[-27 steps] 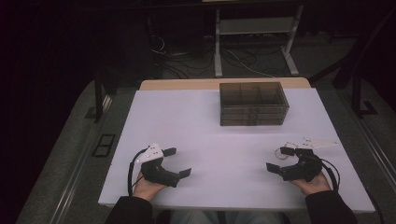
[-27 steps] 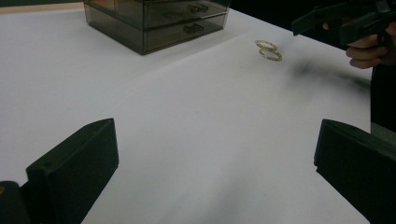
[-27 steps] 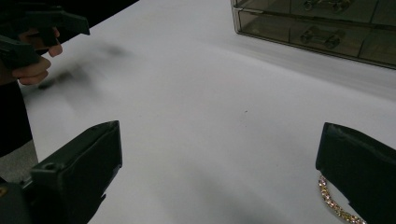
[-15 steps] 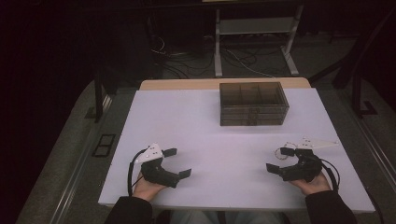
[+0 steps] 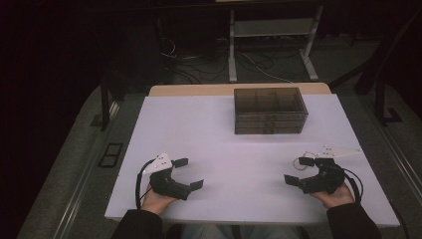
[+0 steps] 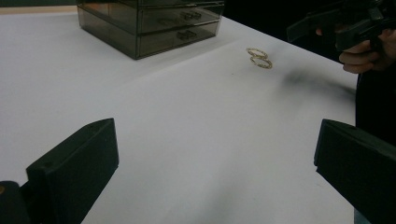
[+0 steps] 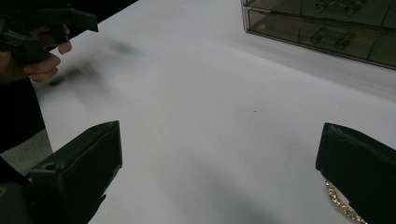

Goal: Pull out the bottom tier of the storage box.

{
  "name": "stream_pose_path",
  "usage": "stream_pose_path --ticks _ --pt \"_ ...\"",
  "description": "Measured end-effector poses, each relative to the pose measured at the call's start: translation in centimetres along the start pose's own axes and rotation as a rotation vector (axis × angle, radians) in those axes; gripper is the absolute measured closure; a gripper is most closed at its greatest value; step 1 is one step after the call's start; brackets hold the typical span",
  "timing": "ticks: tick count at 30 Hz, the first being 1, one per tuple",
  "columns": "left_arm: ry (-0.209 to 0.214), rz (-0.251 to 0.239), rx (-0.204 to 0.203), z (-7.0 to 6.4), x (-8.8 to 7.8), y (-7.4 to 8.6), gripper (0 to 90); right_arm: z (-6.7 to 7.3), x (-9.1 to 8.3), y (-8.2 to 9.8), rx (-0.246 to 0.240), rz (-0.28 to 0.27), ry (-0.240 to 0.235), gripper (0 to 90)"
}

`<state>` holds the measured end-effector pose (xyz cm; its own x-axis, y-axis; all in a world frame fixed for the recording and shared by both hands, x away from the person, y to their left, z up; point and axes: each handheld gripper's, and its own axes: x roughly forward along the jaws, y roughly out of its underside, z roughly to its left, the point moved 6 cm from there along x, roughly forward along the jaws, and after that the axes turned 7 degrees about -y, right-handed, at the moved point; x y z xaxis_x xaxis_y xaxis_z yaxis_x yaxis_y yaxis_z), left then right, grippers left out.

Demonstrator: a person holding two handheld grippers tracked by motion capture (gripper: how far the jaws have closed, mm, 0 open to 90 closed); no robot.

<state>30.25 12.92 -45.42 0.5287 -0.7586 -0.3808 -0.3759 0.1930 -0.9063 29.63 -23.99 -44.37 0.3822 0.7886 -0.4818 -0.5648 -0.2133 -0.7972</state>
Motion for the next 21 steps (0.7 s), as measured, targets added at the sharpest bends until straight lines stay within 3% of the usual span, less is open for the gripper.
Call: stream_pose_path --ticks 10,21 --pt "-0.001 0.0 -0.004 0.0 -0.1 0.1 0.0 0.6 -0.4 -1.5 0.003 0.01 -0.032 0.0" --pt "0.0 -0.012 -0.012 0.0 -0.2 0.0 0.0 0.8 0.4 -3.3 0.008 0.039 -0.061 0.0"
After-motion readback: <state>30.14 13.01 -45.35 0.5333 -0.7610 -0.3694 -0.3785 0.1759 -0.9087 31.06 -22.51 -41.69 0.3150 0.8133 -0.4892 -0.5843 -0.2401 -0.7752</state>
